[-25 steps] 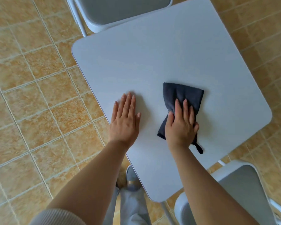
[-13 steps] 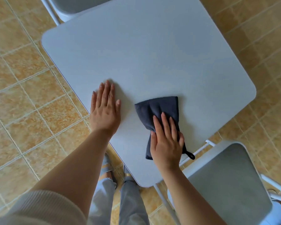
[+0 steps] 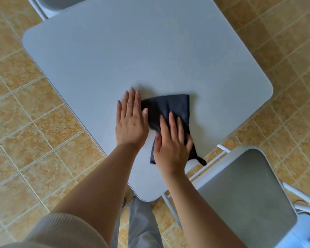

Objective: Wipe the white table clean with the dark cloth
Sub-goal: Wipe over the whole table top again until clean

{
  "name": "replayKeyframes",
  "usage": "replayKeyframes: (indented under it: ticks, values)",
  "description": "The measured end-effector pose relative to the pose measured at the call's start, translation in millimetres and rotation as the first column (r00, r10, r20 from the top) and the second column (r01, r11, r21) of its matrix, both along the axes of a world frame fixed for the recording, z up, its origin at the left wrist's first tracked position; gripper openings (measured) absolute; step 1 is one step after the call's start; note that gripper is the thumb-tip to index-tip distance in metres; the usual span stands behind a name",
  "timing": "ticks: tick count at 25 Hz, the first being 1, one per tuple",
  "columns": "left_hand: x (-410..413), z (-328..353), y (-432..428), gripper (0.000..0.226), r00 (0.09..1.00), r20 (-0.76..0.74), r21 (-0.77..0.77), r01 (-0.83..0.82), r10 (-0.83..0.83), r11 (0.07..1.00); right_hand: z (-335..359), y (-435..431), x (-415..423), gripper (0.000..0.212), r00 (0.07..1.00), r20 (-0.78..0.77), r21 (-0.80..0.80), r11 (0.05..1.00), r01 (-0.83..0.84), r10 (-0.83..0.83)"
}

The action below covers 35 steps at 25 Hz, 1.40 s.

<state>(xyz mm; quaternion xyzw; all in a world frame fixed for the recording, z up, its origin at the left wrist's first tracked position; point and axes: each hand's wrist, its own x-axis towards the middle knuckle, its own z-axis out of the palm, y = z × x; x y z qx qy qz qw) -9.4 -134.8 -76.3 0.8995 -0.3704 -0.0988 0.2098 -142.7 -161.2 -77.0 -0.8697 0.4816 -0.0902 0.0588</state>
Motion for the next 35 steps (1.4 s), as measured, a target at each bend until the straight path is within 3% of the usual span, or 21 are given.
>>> replayKeyframes:
  ticks: [3,6,11,14,16,18,20,23,27,31,35]
  values:
    - [-3.0,-5.3,2.4,0.059,0.997,0.048,0.028,0.063,-0.064,0.998,4.5,2.8,-50.5,0.045,0.998,-0.055,0.0,1.0,-0.002,0.002]
    - [-4.7,-8.5,1.9,0.058,0.994,0.086,0.06,0.065,-0.07,0.996,4.3,-41.1,-69.4,0.046,0.981,-0.13,-0.039,0.99,0.138,-0.142]
    - [-10.7,-5.3,-16.2,0.058,0.986,0.12,0.109,0.101,-0.114,0.989,8.1,-135.4,-11.7,0.049,0.937,-0.059,0.107,0.931,0.349,-0.344]
    - [-14.4,-6.6,-33.9,0.059,0.989,0.09,0.105,0.109,-0.119,0.989,4.0,-127.4,17.5,0.048,0.975,-0.002,0.062,0.973,0.223,-0.224]
    - [-19.5,-6.8,-37.5,0.06,0.994,0.08,0.11,0.061,-0.07,0.992,1.3,-100.9,5.0,0.046,0.997,0.008,-0.01,0.997,0.073,-0.073]
    - [-24.2,-5.7,-40.4,0.059,0.995,0.085,0.114,0.039,-0.049,0.993,4.5,-78.9,-27.8,0.045,1.0,-0.006,0.013,1.0,-0.014,0.014]
    - [-25.7,-4.0,-46.6,0.059,0.995,0.089,0.11,0.043,-0.053,0.993,8.4,-71.9,-61.6,0.045,0.999,-0.032,0.04,0.999,-0.003,0.004]
    - [-26.3,-0.8,-65.5,0.059,0.989,0.1,0.1,0.1,-0.11,0.99,12.5,-100.8,-88.4,0.047,0.981,-0.12,0.06,0.986,0.157,-0.149]
    - [-28.4,-1.1,-91.8,0.057,0.981,0.103,0.088,0.155,-0.164,0.984,18.0,-171.3,-53.2,0.047,0.948,-0.098,0.146,0.938,0.316,-0.304]
    - [-36.1,-9.5,-101.2,0.057,0.98,0.108,0.097,0.154,-0.164,0.983,7.0,-171.0,-6.2,0.047,0.979,-0.024,0.067,0.977,0.205,-0.203]
    - [-36.4,-13.2,-99.7,0.056,0.976,0.136,0.092,0.158,-0.17,0.983,5.0,-127.3,-46.0,0.045,0.994,-0.036,0.036,0.994,0.104,-0.102]
